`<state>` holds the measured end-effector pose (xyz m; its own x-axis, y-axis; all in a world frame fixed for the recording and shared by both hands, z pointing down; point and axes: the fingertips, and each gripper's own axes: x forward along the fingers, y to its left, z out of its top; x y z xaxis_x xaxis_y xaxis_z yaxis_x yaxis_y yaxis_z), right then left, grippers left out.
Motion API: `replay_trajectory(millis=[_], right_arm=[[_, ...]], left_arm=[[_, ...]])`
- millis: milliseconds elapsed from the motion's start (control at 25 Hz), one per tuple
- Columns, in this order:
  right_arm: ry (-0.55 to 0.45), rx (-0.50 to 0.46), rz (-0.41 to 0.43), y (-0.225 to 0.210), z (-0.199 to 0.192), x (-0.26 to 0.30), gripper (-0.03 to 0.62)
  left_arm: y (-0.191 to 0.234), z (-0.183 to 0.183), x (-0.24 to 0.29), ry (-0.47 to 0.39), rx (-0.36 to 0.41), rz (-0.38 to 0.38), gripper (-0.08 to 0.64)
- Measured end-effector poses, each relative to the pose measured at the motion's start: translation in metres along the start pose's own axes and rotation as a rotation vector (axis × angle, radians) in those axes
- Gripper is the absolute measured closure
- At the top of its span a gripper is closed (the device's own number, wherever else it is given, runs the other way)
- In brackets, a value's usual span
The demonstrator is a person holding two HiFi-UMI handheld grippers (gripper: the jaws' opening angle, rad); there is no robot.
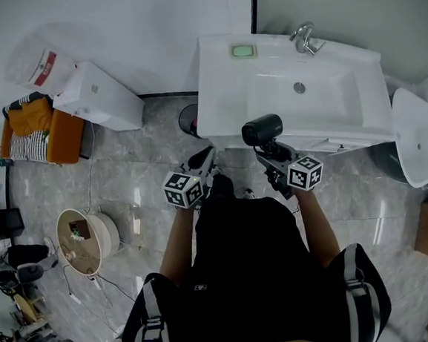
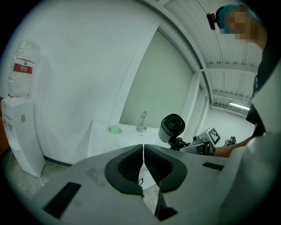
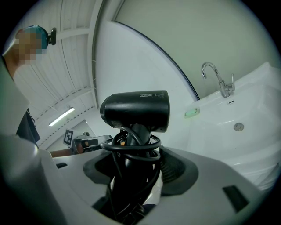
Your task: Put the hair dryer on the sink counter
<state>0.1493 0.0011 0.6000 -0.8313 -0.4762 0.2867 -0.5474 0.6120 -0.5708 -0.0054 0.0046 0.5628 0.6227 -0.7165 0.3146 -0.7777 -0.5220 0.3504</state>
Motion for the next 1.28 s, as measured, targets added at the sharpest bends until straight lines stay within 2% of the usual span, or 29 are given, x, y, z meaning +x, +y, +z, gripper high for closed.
replay_trajectory(millis=[720, 1040, 1280], right_arm=[[-0.007, -0.013, 0.032, 0.006, 0.005, 0.006, 0.268], [0.012, -0.003, 0.016, 0.003, 0.004, 0.016, 0.268], [0.017, 0.001, -0.011, -0.006, 0.017, 0.03, 0.268]], left_arm=[[0.004, 0.014, 0.013, -0.001, 0.029, -0.033, 0.54], [0.02, 0.013, 0.013, 0.013, 0.015, -0.038, 0.54], [0.034, 0.026, 0.033, 0.022, 0.013, -0.077, 0.54]])
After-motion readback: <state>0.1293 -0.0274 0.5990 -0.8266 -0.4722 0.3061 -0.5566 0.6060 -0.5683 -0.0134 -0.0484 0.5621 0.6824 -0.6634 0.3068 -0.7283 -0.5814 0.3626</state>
